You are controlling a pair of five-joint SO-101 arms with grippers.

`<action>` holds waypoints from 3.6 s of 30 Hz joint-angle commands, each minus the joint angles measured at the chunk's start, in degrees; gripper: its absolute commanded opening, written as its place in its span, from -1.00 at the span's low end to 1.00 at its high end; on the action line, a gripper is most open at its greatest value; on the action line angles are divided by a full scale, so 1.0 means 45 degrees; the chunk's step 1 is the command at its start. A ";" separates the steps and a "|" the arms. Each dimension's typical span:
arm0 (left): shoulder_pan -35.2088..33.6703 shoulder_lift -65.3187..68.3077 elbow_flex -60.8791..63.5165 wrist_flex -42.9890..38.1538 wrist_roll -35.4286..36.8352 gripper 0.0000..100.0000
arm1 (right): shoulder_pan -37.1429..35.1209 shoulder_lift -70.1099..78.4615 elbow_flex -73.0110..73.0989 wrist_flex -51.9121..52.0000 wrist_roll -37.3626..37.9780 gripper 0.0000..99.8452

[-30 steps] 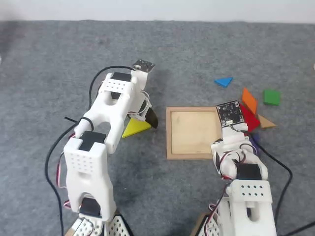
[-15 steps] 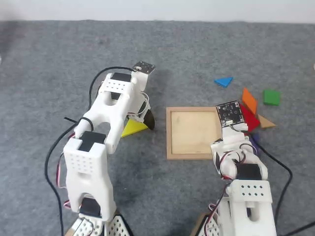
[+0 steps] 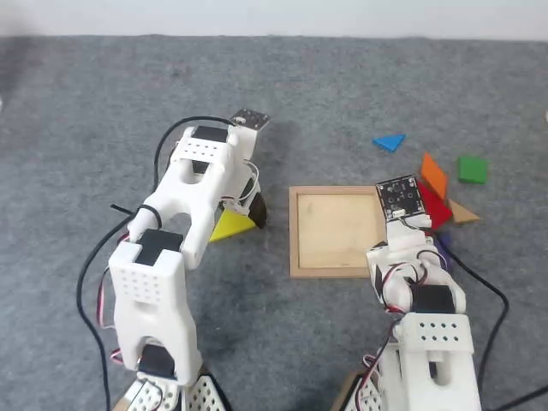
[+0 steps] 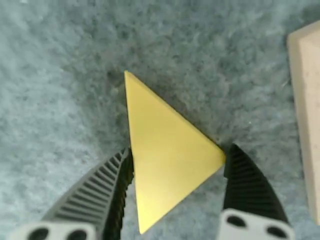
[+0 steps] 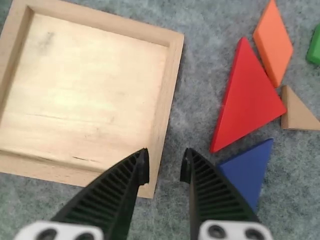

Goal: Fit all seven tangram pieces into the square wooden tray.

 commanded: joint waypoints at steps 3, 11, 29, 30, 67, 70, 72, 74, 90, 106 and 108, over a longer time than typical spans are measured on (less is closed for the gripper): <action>-0.0020 -0.0098 0.0147 0.0410 -0.0195 -0.50 | 0.0068 -0.0244 -0.0137 -0.0205 0.0195 -0.75; 0.0078 -0.3184 0.0186 0.1700 -0.0195 -0.50 | 0.0068 -0.0244 -0.0137 -0.0205 0.0195 -0.75; 0.0156 -0.1836 0.0928 -0.0293 0.0254 -0.35 | 0.0068 -0.0244 -0.0137 -0.0166 0.0195 -0.75; 0.0195 -0.1485 0.0811 -0.0391 0.0274 -0.35 | 0.0068 -0.0244 -0.0137 -0.0166 0.0195 -0.75; -0.0176 -0.0742 -0.0342 0.1211 -0.0527 -0.38 | 0.0068 -0.0244 -0.0176 -0.0068 0.0195 -0.75; -0.1641 -0.2520 -0.2335 0.2168 -0.0703 -0.36 | 0.0010 -0.0225 -0.0547 0.0694 0.0645 -0.74; -0.2696 -0.4122 -0.3624 0.2891 -0.1153 -0.36 | 0.0010 -0.0147 -0.1192 0.1416 0.1016 -0.74; -0.3536 -0.5705 -0.4405 0.3790 -0.1719 -0.36 | -0.0049 -0.0088 -0.2168 0.2335 0.1133 -0.74; -1.0256 -1.4418 0.9993 -0.2227 -0.4103 -0.36 | -0.8586 0.7746 -1.1350 0.4933 0.2930 -0.72; -1.7035 -1.1937 0.7922 -0.4317 -0.5626 -0.36 | -0.9700 1.6283 -1.6098 0.3429 0.9260 -0.49; -1.7582 -1.0530 0.6593 -0.4298 -0.5626 -0.36 | -0.9719 1.7084 -1.6860 0.3956 1.0530 -0.49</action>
